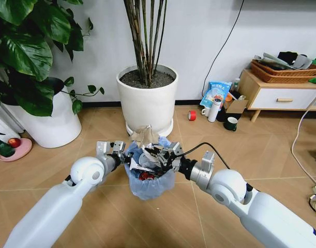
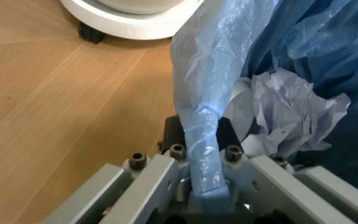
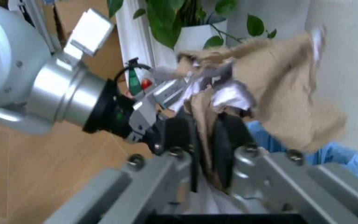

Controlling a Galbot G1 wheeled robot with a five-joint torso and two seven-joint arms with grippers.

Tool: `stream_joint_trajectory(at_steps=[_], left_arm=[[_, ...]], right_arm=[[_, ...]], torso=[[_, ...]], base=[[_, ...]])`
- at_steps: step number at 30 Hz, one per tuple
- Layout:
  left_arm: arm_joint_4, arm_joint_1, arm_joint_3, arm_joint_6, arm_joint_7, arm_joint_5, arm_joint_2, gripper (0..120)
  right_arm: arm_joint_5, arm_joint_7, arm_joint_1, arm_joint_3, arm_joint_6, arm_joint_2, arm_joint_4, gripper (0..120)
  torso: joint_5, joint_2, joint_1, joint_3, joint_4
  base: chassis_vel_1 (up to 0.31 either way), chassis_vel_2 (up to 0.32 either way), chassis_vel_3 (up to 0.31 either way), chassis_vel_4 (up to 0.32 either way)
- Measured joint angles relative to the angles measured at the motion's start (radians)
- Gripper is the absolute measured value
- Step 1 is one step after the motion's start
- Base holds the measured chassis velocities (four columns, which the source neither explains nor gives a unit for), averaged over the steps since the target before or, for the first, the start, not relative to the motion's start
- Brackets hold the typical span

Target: Pick up the trash bin and place the garbage on the floor into it.

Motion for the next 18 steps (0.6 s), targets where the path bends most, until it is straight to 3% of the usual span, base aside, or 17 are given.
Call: stream_joint_trajectory(at_steps=[18], left_arm=[[0.003,-0.001,-0.004,0.000,0.008,0.004,0.003,0]], right_arm=[[-0.027,0.006,0.009,0.003,-0.001,0.018,-0.034,77]], torso=[[-0.0001,0.000,0.000,0.000,0.0000]], base=[[0.000,0.000,0.000,0.000]])
